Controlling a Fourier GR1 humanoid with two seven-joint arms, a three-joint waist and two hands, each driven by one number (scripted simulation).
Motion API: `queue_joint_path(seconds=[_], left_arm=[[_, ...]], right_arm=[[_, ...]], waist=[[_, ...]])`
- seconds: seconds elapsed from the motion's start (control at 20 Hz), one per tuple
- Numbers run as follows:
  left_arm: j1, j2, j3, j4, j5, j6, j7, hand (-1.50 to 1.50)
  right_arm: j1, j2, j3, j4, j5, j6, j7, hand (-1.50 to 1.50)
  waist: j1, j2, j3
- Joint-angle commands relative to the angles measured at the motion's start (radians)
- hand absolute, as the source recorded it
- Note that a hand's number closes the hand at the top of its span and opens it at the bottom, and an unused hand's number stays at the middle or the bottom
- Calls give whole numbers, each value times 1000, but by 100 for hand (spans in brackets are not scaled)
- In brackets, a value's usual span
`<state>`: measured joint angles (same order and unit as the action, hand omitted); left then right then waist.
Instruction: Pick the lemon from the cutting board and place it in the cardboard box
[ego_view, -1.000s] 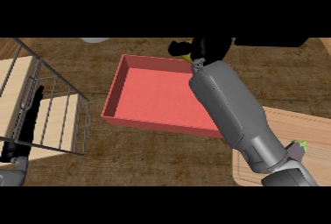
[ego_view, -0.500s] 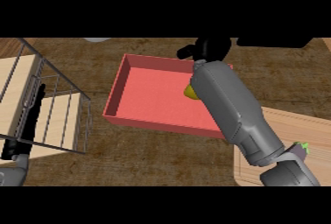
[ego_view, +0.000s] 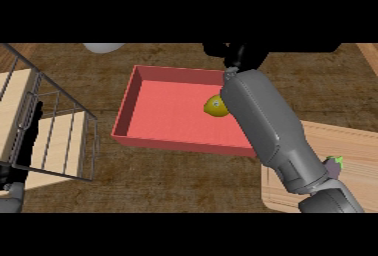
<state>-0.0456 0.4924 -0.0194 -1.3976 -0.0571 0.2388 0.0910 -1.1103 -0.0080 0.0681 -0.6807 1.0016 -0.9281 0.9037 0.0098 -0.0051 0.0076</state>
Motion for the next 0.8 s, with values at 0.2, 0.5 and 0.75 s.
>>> queue_joint_path(seconds=[0.2, 0.5, 0.75], left_arm=[[42, 12, 52, 43, 12, -12, -50, 0], [85, 16, 64, 1, 2, 3, -24, 0], [79, 22, 76, -12, 21, -16, -11, 0]], right_arm=[[204, 8, 48, -373, 86, -51, 128, -150], [514, 8, 102, -740, 217, 49, 204, -150], [807, -11, 197, -1062, 245, 155, 193, -150]], waist=[[-57, -16, -8], [-76, -21, -8], [-86, -18, -8]])
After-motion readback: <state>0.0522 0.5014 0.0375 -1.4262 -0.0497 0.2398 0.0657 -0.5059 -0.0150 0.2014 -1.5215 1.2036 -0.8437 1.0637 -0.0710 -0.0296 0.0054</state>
